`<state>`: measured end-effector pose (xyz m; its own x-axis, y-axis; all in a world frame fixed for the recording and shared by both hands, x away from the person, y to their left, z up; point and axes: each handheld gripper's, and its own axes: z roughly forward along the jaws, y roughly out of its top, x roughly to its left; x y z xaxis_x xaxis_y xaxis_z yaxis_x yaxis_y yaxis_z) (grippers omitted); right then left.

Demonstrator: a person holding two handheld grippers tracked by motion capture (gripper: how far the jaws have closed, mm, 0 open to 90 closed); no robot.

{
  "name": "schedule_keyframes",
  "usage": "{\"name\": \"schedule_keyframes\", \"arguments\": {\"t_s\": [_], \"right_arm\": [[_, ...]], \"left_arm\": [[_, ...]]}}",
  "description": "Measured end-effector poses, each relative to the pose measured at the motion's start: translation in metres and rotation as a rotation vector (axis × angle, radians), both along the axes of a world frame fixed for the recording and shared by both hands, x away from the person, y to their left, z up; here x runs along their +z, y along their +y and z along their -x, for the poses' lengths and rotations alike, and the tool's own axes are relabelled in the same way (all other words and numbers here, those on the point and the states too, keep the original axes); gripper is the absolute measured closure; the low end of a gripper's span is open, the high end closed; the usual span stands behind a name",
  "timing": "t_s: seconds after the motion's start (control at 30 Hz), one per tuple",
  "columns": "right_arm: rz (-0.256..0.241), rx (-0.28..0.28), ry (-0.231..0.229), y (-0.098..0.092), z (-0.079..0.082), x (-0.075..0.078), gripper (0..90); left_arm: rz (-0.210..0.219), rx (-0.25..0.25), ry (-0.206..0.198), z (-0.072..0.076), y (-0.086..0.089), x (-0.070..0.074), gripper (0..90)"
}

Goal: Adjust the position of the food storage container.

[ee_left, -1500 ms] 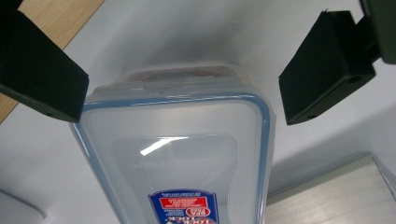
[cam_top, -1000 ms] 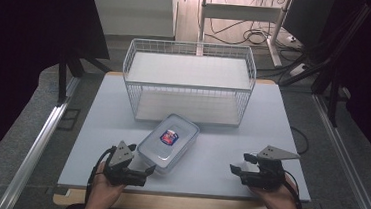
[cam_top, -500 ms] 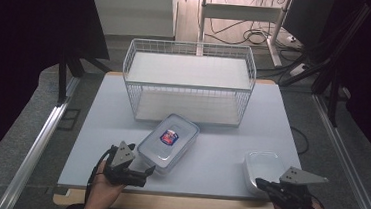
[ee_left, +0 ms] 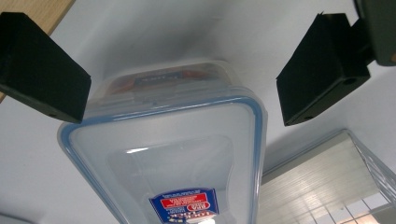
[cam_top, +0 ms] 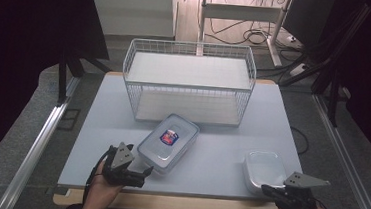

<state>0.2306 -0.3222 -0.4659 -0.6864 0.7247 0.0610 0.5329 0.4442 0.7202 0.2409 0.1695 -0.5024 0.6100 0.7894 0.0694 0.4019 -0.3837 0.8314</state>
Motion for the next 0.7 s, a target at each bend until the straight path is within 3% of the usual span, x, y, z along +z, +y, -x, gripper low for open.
{"name": "schedule_keyframes", "arguments": {"t_s": [0.2,0.4,0.6,0.7], "right_arm": [[0.0,-0.015,-0.017,-0.009,-0.02,-0.001,89.9],[0.034,-0.053,-0.027,-0.014,-0.05,0.0,89.9],[0.036,0.015,-0.065,0.014,-0.056,0.012,89.5],[0.084,0.058,-0.055,0.042,-0.073,0.007,88.0]], "left_arm": [[-0.004,-0.002,0.001,-0.001,0.0,-0.002,2.8],[-0.013,-0.001,0.004,-0.002,0.001,-0.002,2.8],[-0.002,0.011,0.013,-0.003,0.001,-0.002,3.0],[0.001,0.013,0.009,-0.002,0.002,-0.001,3.1]]}}
